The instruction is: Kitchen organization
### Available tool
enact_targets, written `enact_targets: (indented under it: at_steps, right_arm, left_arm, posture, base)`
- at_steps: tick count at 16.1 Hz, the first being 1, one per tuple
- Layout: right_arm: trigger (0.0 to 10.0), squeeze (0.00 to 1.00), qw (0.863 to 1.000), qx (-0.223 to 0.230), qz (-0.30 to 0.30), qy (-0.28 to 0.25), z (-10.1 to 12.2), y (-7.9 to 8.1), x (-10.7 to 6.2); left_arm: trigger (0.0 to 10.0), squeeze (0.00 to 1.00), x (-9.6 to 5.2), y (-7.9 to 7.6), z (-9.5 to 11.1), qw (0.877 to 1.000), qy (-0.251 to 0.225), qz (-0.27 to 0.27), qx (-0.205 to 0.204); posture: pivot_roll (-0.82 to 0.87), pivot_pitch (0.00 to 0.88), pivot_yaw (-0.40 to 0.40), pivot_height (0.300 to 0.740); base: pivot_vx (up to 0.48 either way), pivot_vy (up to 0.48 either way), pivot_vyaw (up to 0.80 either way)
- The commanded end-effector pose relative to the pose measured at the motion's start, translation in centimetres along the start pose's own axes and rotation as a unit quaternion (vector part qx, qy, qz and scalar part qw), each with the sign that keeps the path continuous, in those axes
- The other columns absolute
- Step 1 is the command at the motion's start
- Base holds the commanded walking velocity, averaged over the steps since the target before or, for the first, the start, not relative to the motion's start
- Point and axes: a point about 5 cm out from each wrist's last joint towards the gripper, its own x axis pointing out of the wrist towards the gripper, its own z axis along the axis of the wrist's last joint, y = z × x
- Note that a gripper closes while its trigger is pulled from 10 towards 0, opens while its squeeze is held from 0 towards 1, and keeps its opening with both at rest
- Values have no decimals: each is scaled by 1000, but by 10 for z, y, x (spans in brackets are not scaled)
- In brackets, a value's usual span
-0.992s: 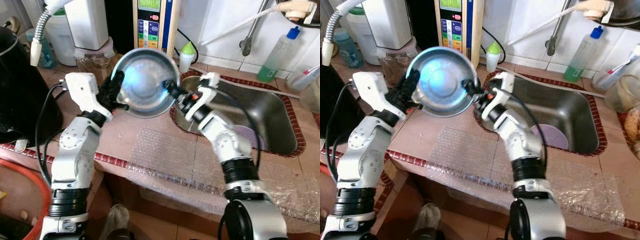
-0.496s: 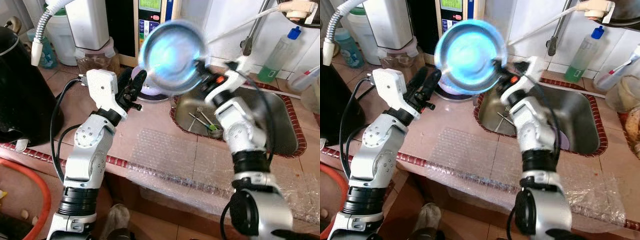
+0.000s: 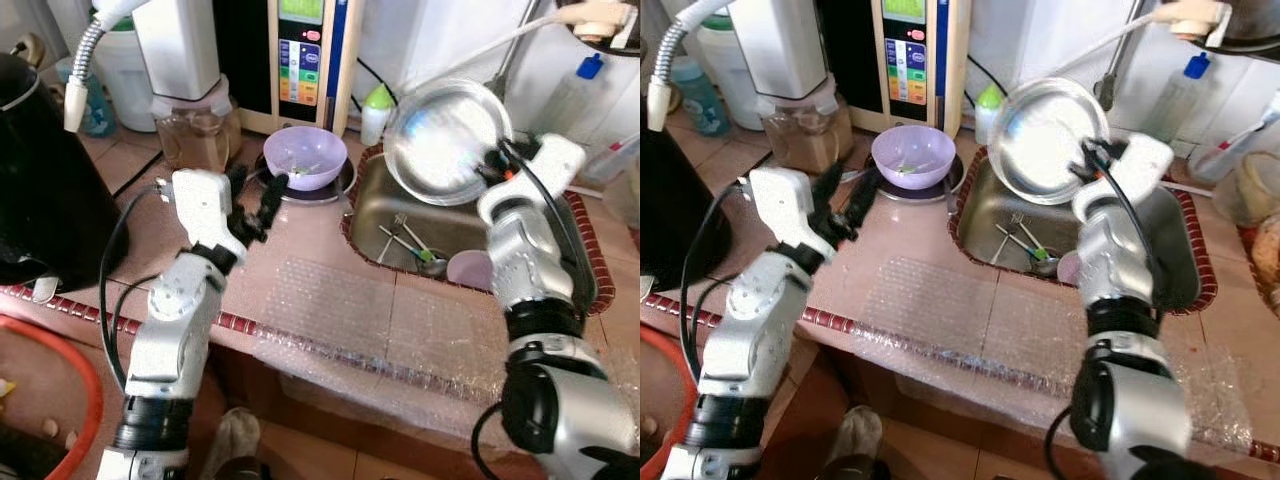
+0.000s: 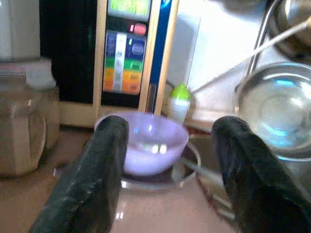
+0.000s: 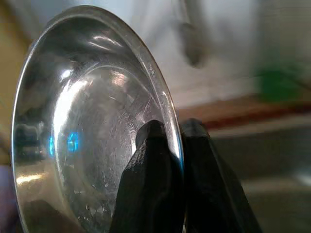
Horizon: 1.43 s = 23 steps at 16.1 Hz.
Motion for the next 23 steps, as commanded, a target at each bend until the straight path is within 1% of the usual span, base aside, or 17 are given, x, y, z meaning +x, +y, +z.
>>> enact_targets:
  at_steps: [1, 2, 3, 4, 5, 6, 7, 8, 9, 10, 19, 23]
  right_arm:
    - [0, 0, 998, -14, -53, 14, -5, -16, -1]
    - [0, 0, 994, -23, -100, 42, -17, -32, -5]
    - [0, 0, 993, -27, -108, 49, -20, -35, -6]
    - [549, 0, 991, -22, -120, 58, -25, -39, -8]
    - [2275, 0, 984, -23, -156, 79, -37, -52, -16]
    - [2588, 0, 983, -24, -162, 85, -41, -54, -18]
    - [8588, 0, 981, -31, -166, 98, -47, -56, -20]
    - [9490, 0, 980, -35, -168, 105, -51, -56, -22]
    - [10000, 20, 979, -36, -170, 110, -54, -56, -23]
    - [10000, 1000, 976, -40, -181, 116, -60, -59, -26]
    - [10000, 1000, 972, -34, -190, 133, -68, -65, -32]
    - [10000, 1000, 975, -44, -157, 148, -71, -62, -31]
  left_arm:
    - [10000, 1000, -4, 0, -12, 1000, 27, -3, 10]
    - [10000, 1000, -9, 0, -21, 999, 45, -3, 13]
    - [10000, 1000, -10, 0, -22, 999, 47, -3, 14]
    - [10000, 1000, -11, 1, -24, 999, 52, -2, 15]
    - [10000, 1000, -15, 4, -31, 998, 67, 3, 20]
    - [10000, 1000, -16, 4, -32, 997, 69, 3, 21]
    - [10000, 1000, -18, 5, -34, 997, 73, 4, 24]
    - [10000, 1000, -19, 5, -35, 997, 75, 5, 25]
    - [10000, 1000, -20, 5, -36, 997, 76, 5, 26]
    - [10000, 1000, -22, 6, -41, 996, 86, 9, 31]
    - [10000, 1000, -21, 8, -41, 996, 87, 6, 36]
    - [10000, 1000, -22, 9, -44, 993, 106, -15, 42]
  posture:
    - [41, 0, -7, 740]
    - [43, 0, -7, 740]
    - [43, 0, -7, 740]
    - [47, 0, -7, 740]
    - [51, 0, -7, 740]
    - [53, 0, -6, 740]
    - [54, 0, -4, 740]
    - [56, 0, -4, 740]
    - [57, 0, -5, 740]
    - [57, 0, -3, 740]
    - [55, 0, 3, 740]
    - [53, 0, 6, 740]
  base:
    - [0, 0, 0]
    - [0, 0, 0]
    - [0, 0, 0]
    - [0, 0, 0]
    - [0, 0, 0]
    - [0, 0, 0]
    - [0, 0, 0]
    - [0, 0, 0]
    - [0, 0, 0]
    - [0, 0, 0]
    - [0, 0, 0]
    - [0, 0, 0]
